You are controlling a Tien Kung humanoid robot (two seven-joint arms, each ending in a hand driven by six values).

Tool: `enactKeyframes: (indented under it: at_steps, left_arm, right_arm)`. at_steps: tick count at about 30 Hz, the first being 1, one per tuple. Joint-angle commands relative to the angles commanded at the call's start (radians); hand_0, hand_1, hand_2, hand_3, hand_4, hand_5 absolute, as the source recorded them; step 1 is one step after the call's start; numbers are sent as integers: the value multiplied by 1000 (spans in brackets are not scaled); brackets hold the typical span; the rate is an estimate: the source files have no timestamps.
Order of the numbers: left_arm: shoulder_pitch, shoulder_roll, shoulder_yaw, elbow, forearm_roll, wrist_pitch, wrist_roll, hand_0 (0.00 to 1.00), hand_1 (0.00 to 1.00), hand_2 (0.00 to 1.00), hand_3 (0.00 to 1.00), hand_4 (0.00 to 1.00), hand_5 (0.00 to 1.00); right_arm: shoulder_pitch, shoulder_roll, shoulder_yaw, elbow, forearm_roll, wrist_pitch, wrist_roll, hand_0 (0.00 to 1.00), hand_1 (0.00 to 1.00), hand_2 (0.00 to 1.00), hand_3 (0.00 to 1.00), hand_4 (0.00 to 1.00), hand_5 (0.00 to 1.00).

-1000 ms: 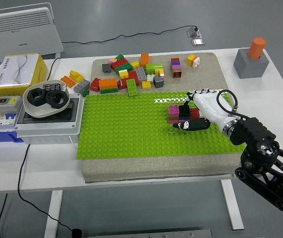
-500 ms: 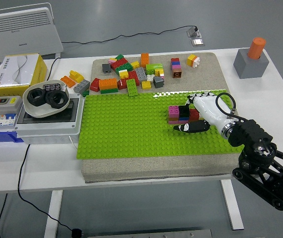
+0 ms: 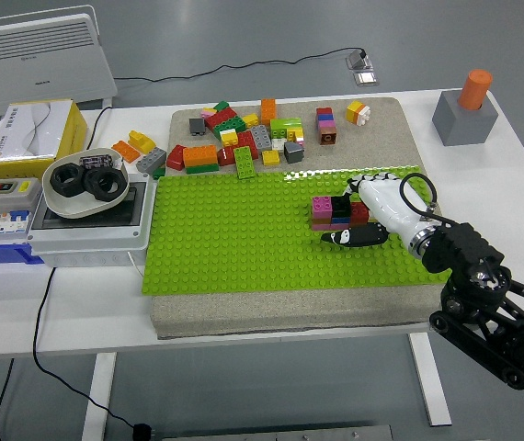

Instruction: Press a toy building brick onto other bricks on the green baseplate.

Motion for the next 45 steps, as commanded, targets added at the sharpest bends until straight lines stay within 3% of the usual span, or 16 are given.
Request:
enactKeyframes:
  at_steps: [22, 25, 31, 32, 37, 38, 40, 45]
  left_arm:
    - [-1, 2, -3, -2, 0, 2, -1, 779, 720, 623, 460, 614, 367]
    - [-2, 1, 0, -2, 0, 4, 0, 779, 720, 623, 460, 614, 367]
    - [-5, -3, 22, -3, -5, 7, 4, 779, 720, 623, 461, 615, 366]
    - [-6, -4, 27, -4, -8, 6, 4, 779, 720, 623, 461, 614, 367]
    - [-8, -4, 55, -7, -18, -2, 6, 779, 720, 623, 461, 614, 367]
    - [-9, -3, 63, -8, -22, -5, 6, 779, 720, 627, 470, 613, 368]
    - [-11, -1, 77, -11, -29, -8, 6, 779, 720, 627, 470, 613, 368]
    - [-17, 5, 90, -16, -41, -11, -2, 780, 722, 628, 468, 614, 365]
  right_arm:
    - [6, -2, 67, 42, 25, -28, 17, 917, 859, 892, 628, 998, 645]
    - [-14, -2, 100, 59, 89, -59, 42, 917, 859, 892, 628, 998, 645]
    - [-132, 17, 216, 125, 289, -165, 150, 911, 854, 883, 629, 998, 637]
    - [-156, 20, 239, 138, 322, -180, 171, 809, 793, 836, 646, 928, 433]
    - [-265, 11, 340, 170, 483, -231, 237, 809, 793, 836, 646, 928, 433]
    - [-289, 4, 364, 172, 516, -238, 245, 753, 745, 802, 614, 887, 305]
    - [-320, -6, 397, 175, 570, -250, 255, 753, 745, 802, 614, 887, 305]
    - [-332, -16, 439, 183, 675, -293, 272, 735, 728, 786, 606, 870, 265]
